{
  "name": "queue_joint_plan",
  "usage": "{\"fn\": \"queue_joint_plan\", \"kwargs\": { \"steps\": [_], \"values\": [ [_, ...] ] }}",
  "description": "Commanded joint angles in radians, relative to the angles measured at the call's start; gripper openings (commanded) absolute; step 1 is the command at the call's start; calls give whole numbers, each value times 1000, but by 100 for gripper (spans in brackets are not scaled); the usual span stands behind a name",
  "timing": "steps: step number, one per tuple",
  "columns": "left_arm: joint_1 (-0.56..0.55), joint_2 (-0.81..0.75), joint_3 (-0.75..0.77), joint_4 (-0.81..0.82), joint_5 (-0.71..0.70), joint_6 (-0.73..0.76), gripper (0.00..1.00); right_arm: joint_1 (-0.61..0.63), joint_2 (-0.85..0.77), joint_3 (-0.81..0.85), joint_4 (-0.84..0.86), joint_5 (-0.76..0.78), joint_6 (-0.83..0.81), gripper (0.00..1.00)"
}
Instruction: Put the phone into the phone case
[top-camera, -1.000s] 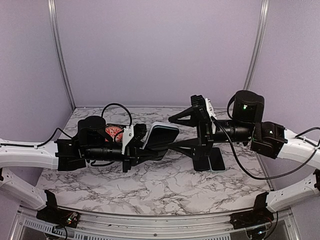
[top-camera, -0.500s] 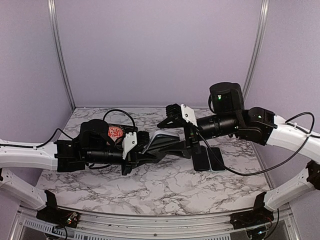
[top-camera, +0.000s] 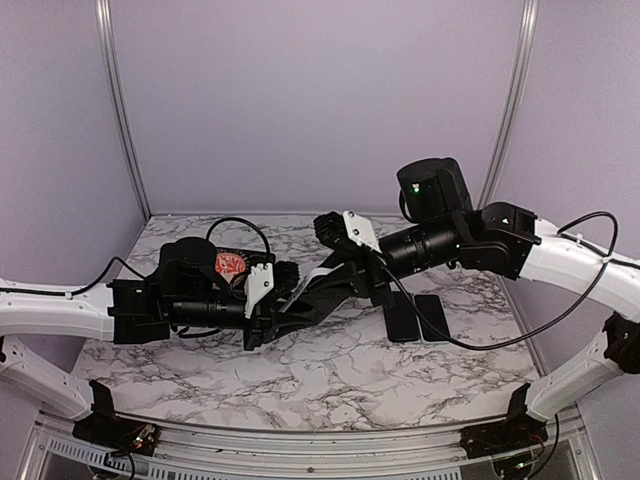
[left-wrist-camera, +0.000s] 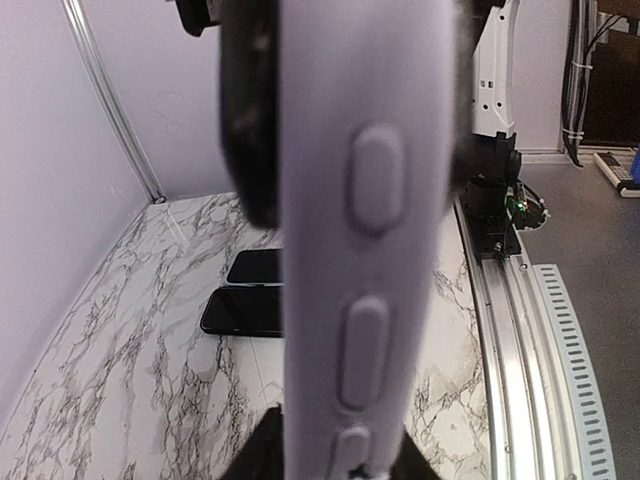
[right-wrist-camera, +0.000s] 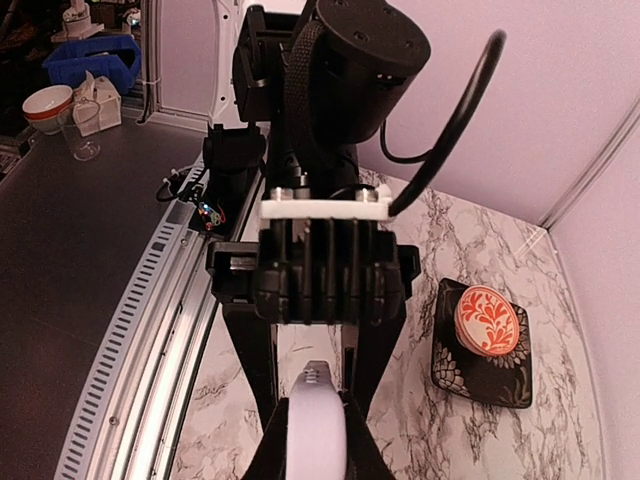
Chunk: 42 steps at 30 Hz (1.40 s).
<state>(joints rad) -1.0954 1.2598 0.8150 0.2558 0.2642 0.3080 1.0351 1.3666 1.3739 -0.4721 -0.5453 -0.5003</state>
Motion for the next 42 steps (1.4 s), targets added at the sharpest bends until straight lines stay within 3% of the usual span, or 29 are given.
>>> {"fn": "queue_joint_plan", "kwargs": {
  "steps": [1, 3, 4, 6, 7, 9, 10, 13, 15, 17, 21, 25, 30, 33, 38, 39, 41, 42],
  "values": [
    [-6, -4, 77, 34, 60, -71, 43, 2, -23, 32, 45, -9, 3, 0],
    [-8, 16, 101, 34, 63, -92, 42, 2, -19, 35, 47, -16, 5, 0],
    [-10, 26, 109, 34, 63, -96, 33, 2, -17, 38, 47, -19, 5, 0],
    [-13, 36, 114, 34, 66, -90, 6, 2, -18, 40, 49, -21, 6, 0],
    [-14, 37, 112, 34, 62, -86, 0, 2, -21, 40, 50, -21, 6, 0],
    [-15, 29, 106, 34, 60, -86, 0, 2, -29, 33, 57, -9, 13, 0],
    [-15, 22, 103, 37, 57, -85, 0, 2, -38, 25, 70, 8, 23, 7],
    [-12, -12, 88, 83, 21, -131, 0, -1, -88, -56, 157, 80, 70, 54],
    [-1, -44, 51, 176, 22, -195, 0, -13, -148, -158, 275, 107, 124, 70],
    [24, -68, 5, 296, 68, -291, 0, -44, -205, -272, 415, 74, 211, 76],
    [43, -62, -27, 405, 161, -376, 0, -68, -265, -404, 617, 27, 345, 73],
    [43, -49, -30, 430, 184, -396, 0, -68, -251, -429, 678, 10, 400, 65],
    [43, -50, -34, 438, 185, -388, 0, -69, -212, -418, 712, -23, 423, 31],
    [43, -53, -40, 438, 184, -389, 0, -69, -202, -406, 734, -41, 430, 0],
    [43, -56, -36, 438, 171, -398, 0, -69, -188, -386, 711, -34, 441, 0],
    [43, -58, -34, 438, 165, -405, 0, -70, -185, -388, 708, -22, 447, 8],
    [48, -63, -32, 451, 146, -437, 0, -69, -178, -399, 710, -13, 460, 41],
    [55, -63, -31, 462, 140, -465, 0, -69, -174, -407, 712, -14, 468, 50]
  ]
}}
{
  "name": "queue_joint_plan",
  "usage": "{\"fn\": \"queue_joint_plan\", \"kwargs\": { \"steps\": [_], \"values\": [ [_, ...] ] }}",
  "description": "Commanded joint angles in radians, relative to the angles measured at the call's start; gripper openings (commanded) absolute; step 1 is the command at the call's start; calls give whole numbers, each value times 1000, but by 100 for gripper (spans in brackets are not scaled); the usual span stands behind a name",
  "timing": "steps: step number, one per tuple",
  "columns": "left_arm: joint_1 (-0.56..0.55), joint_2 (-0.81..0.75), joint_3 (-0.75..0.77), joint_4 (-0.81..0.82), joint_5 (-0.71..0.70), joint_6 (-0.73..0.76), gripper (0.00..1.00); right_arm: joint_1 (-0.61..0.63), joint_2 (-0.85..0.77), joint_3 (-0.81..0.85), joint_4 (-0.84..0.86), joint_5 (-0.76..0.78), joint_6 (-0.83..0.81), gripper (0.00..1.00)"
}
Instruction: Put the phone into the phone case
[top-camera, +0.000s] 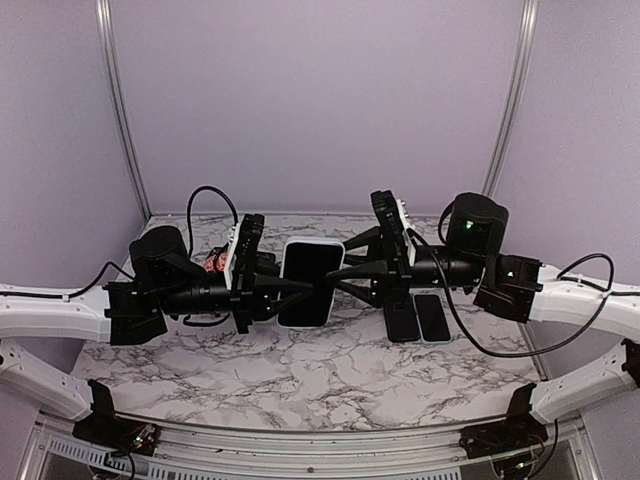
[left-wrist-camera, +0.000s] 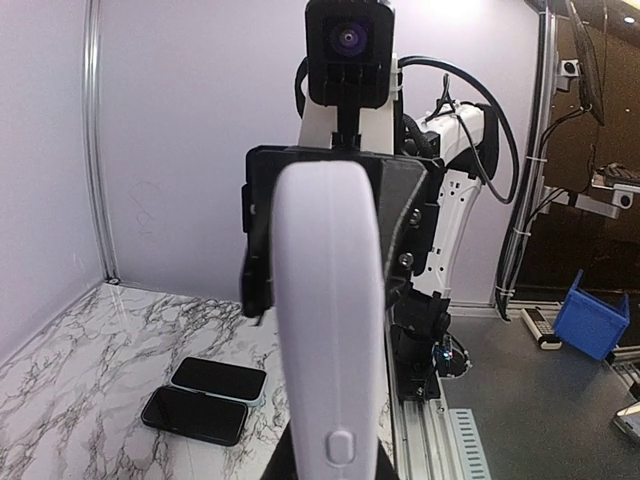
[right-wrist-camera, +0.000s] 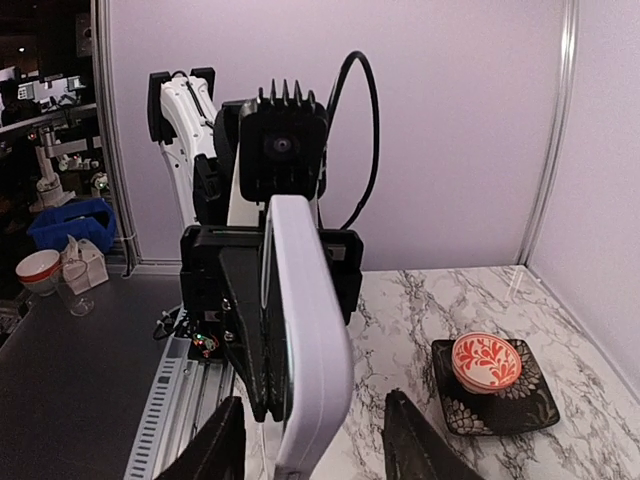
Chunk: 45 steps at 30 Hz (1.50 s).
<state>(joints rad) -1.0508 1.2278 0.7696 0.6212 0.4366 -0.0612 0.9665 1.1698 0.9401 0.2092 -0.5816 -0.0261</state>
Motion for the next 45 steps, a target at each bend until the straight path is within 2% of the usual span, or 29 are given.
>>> {"fn": "queue_joint_plan", "kwargs": {
  "steps": [1, 6, 9, 14, 16, 18, 24, 26, 27, 28, 30, 37, 43, 45],
  "values": [
    [24, -29, 16, 114, -36, -138, 0, 0, 27, 19, 35, 22, 3, 54],
    [93, 5, -5, 272, 17, -344, 0, -1, 38, -36, 77, 21, 45, 54],
    [94, 18, -10, 305, 29, -371, 0, 0, 47, -56, 91, 22, 61, 49],
    [94, 33, -7, 337, 47, -383, 0, 0, 101, -62, 120, 19, 91, 46],
    [94, 32, -6, 342, 47, -382, 0, 0, 123, -55, 119, -1, 89, 29],
    [94, 27, -8, 343, 47, -378, 0, 0, 135, -49, 117, -25, 82, 1],
    [94, 18, -23, 344, 31, -364, 0, -1, 122, -41, 80, -20, 74, 0],
    [94, 22, -23, 345, 33, -363, 0, -2, 111, -31, 51, 9, 68, 29],
    [94, 24, -22, 344, 38, -363, 0, -2, 104, -28, 38, 18, 62, 39],
    [94, 29, -20, 345, 45, -362, 0, -2, 96, -27, 37, 28, 60, 44],
    [94, 36, -15, 345, 58, -363, 0, -3, 78, -24, 52, 33, 58, 47],
    [93, 45, -19, 344, 66, -354, 0, -6, 64, 25, 48, 34, 52, 41],
    [89, 52, -21, 344, 77, -344, 0, -32, 80, 44, 86, -2, 116, 27],
    [89, 56, -19, 344, 77, -341, 0, -34, 94, 50, 88, -13, 128, 16]
  ]
}}
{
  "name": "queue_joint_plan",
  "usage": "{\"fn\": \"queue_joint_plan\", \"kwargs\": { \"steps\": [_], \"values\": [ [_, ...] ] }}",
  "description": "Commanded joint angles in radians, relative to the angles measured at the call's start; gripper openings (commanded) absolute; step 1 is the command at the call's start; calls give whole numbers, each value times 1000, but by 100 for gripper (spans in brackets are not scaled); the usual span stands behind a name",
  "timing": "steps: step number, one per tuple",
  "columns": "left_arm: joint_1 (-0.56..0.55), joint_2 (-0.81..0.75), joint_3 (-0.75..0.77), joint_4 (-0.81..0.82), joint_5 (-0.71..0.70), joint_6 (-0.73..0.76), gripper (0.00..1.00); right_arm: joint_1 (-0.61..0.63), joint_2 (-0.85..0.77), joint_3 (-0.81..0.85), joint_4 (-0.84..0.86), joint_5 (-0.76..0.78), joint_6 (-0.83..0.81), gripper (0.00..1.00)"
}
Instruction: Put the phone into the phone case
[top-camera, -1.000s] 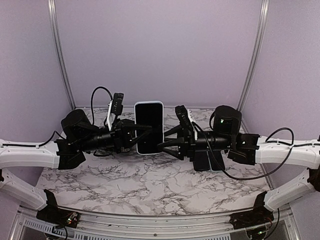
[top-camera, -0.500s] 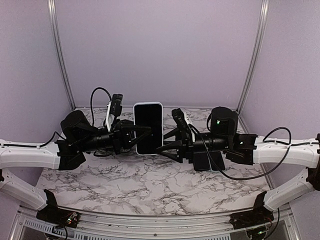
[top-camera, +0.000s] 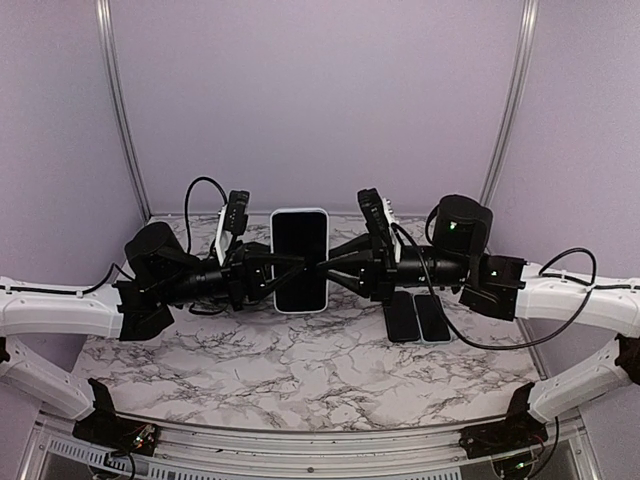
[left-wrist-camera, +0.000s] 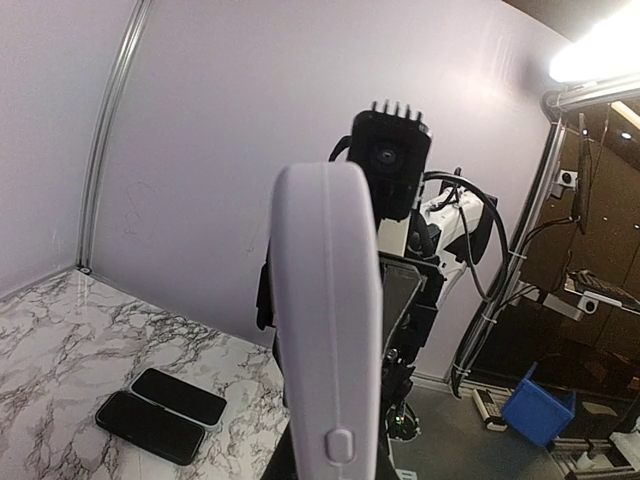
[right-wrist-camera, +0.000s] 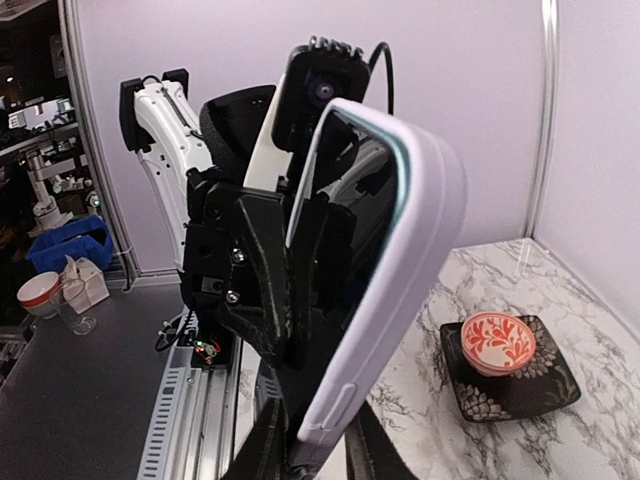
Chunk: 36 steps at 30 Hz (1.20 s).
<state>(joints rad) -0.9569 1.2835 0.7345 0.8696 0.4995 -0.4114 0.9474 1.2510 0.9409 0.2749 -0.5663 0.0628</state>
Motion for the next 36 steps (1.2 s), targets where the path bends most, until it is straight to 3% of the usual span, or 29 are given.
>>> {"fn": "queue_joint_plan", "kwargs": {
  "steps": [1, 3, 7, 9, 11, 12, 14, 17, 21, 25, 36],
  "values": [
    [-5, 4, 18, 95, 15, 11, 0, -14, 22, 52, 25, -40, 47, 13],
    [-5, 10, 18, 95, 12, 14, 0, -15, 46, 63, 24, -80, 57, 0],
    [-1, 9, -7, 60, -79, 32, 3, -28, 62, 72, -11, -52, 84, 0],
    [6, 8, -15, -11, -188, 33, 48, -69, 52, 40, -9, -26, 142, 0],
    [11, 16, -4, -166, -358, 26, 85, -116, 44, 8, -18, -3, 210, 0],
    [17, 26, 8, -249, -457, 17, 96, -135, 43, -7, -27, 16, 238, 0],
    [36, 56, 41, -421, -606, 1, 99, -164, 52, -28, -77, 75, 283, 0],
    [65, 87, 64, -556, -674, -30, 99, -216, 89, -58, -146, 112, 380, 0],
    [74, 97, 54, -579, -697, -37, 99, -279, 172, -86, -174, 82, 490, 0],
    [76, 103, 58, -587, -700, -37, 99, -317, 265, -115, -97, 13, 569, 0],
    [79, 95, 57, -613, -709, -30, 99, -422, 477, -123, 14, -104, 615, 0]
  ]
}}
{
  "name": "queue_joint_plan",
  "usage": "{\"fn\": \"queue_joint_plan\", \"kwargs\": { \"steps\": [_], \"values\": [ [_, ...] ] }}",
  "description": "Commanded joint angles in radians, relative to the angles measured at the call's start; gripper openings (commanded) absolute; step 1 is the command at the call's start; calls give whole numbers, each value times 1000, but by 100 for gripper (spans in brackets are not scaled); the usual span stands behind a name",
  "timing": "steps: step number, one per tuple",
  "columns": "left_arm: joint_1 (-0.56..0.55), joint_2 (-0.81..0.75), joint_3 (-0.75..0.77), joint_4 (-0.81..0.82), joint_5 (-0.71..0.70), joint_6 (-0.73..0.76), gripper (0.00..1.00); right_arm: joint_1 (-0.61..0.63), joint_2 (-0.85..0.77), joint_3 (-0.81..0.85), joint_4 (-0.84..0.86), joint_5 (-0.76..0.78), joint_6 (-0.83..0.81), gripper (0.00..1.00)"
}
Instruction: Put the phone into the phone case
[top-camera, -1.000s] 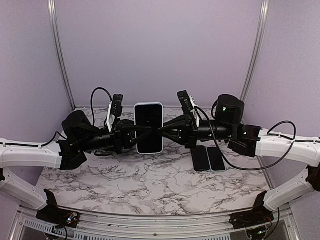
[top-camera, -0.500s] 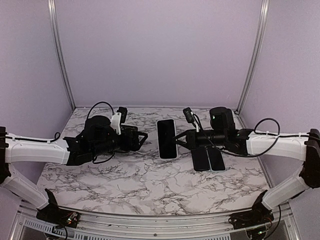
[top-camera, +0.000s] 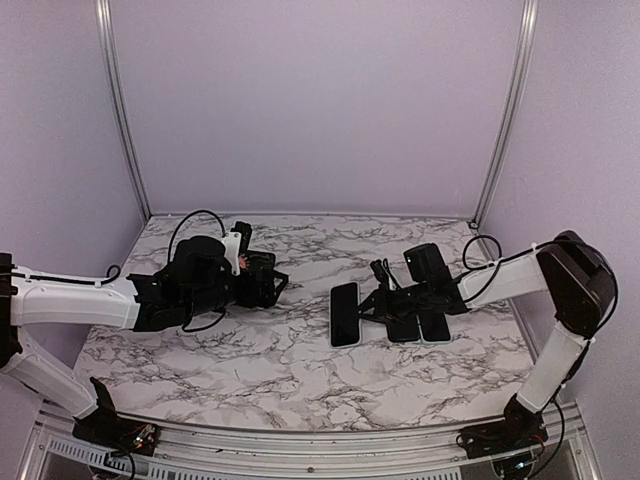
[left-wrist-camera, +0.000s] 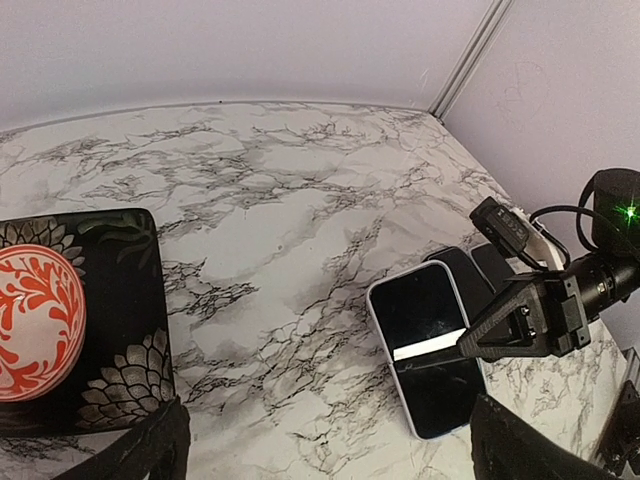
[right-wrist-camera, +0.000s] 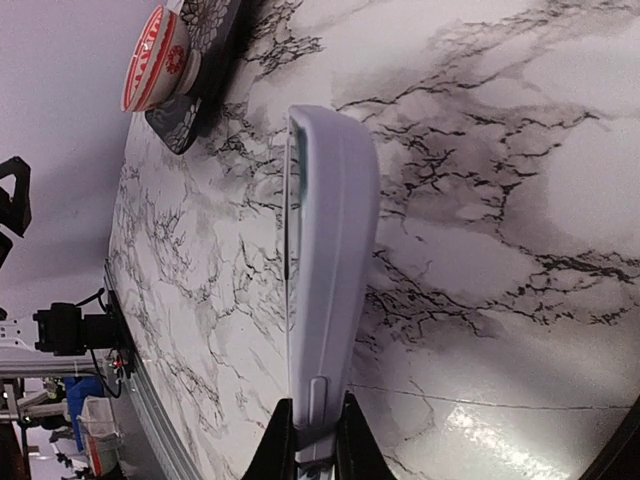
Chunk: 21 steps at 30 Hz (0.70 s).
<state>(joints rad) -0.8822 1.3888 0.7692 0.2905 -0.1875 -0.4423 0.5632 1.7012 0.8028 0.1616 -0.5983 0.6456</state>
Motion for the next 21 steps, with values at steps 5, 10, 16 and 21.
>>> {"fn": "queue_joint_plan", "kwargs": {
  "steps": [5, 10, 16, 21],
  "values": [
    [6, -12, 24, -40, -29, 5, 99, -72, 93, 34, 82, -82, 12, 0],
    [9, -8, 25, -46, -33, -1, 99, -72, 98, 28, 38, -77, -8, 5],
    [9, 2, 32, -49, -25, -5, 99, -73, 79, 65, -71, -8, -66, 17],
    [11, -9, 29, -53, -36, -2, 99, -72, 63, 90, -135, 33, -107, 29]
  ]
}}
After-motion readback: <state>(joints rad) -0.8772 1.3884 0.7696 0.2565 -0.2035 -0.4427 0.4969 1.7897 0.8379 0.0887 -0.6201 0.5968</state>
